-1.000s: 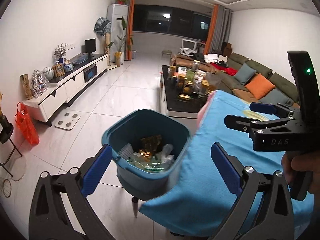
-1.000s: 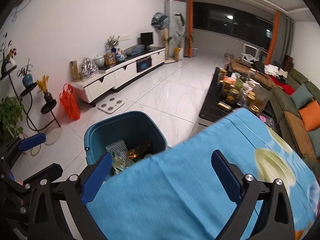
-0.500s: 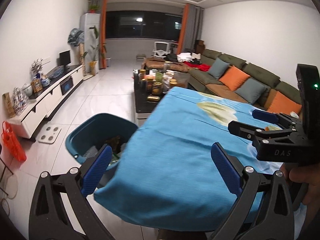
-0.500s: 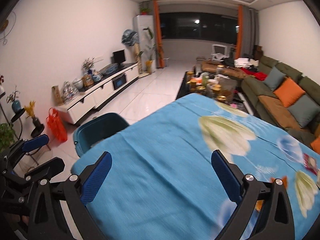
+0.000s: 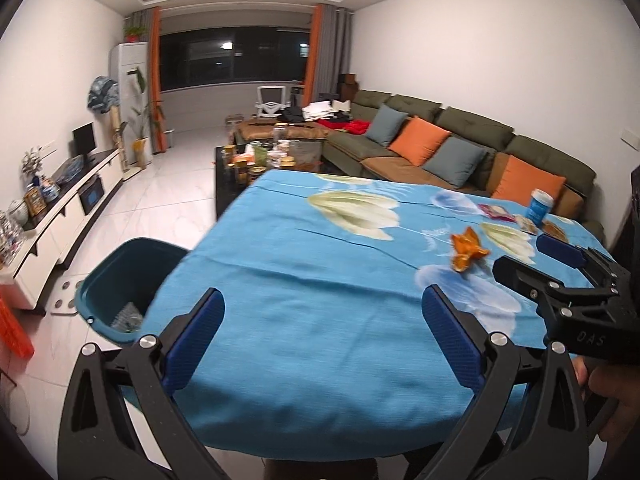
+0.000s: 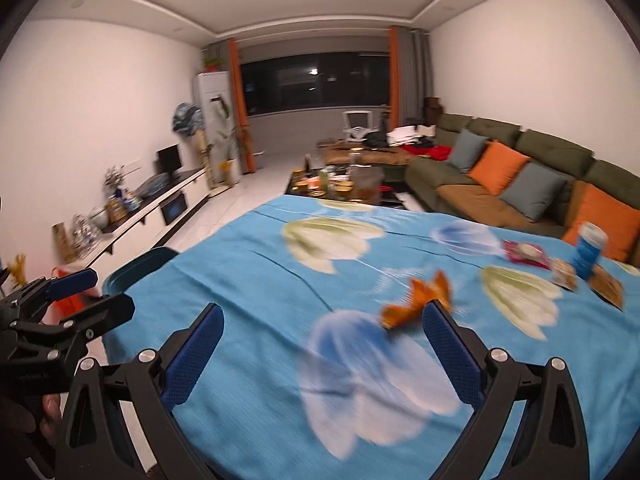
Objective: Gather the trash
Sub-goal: 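Move both tools back from the bin to the orange peels on the table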
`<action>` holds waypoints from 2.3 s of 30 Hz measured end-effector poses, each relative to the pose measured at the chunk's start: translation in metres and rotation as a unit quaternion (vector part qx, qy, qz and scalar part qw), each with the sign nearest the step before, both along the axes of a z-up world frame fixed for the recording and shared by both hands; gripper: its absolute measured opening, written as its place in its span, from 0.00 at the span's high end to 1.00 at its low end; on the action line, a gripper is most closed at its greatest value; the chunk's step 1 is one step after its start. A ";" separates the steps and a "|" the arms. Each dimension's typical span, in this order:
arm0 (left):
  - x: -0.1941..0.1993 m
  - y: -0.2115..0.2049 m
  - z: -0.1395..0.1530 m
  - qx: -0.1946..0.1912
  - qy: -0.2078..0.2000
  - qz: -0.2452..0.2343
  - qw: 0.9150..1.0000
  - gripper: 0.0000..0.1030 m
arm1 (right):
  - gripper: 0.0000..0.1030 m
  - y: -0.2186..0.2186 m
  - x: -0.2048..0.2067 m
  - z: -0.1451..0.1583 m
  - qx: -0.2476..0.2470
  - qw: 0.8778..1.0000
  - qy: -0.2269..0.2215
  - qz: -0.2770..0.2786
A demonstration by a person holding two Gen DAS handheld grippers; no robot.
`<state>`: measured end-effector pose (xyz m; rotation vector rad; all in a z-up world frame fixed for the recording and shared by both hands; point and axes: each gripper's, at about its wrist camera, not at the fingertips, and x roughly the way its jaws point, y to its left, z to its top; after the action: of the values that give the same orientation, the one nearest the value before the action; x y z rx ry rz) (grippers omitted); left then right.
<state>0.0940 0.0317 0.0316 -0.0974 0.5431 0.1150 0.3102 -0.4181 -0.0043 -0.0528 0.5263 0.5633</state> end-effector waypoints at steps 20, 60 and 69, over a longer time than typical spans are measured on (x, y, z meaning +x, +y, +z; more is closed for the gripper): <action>0.001 -0.047 -0.005 0.001 -0.021 -0.069 0.997 0.05 | 0.07 -0.098 -0.052 -0.017 0.009 0.992 -0.026 -0.125; 0.069 -0.071 -0.022 0.017 0.017 -0.118 0.993 0.06 | 0.07 -0.095 0.015 -0.023 -0.027 0.994 0.004 -0.106; 0.131 -0.083 -0.035 0.015 0.054 -0.138 0.989 0.06 | 0.07 -0.096 0.071 -0.032 -0.045 0.995 0.052 -0.068</action>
<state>0.2253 -0.0513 -0.0031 0.0136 0.6570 -0.1423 0.3811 -0.5138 -0.0360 -0.0733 0.6510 0.4107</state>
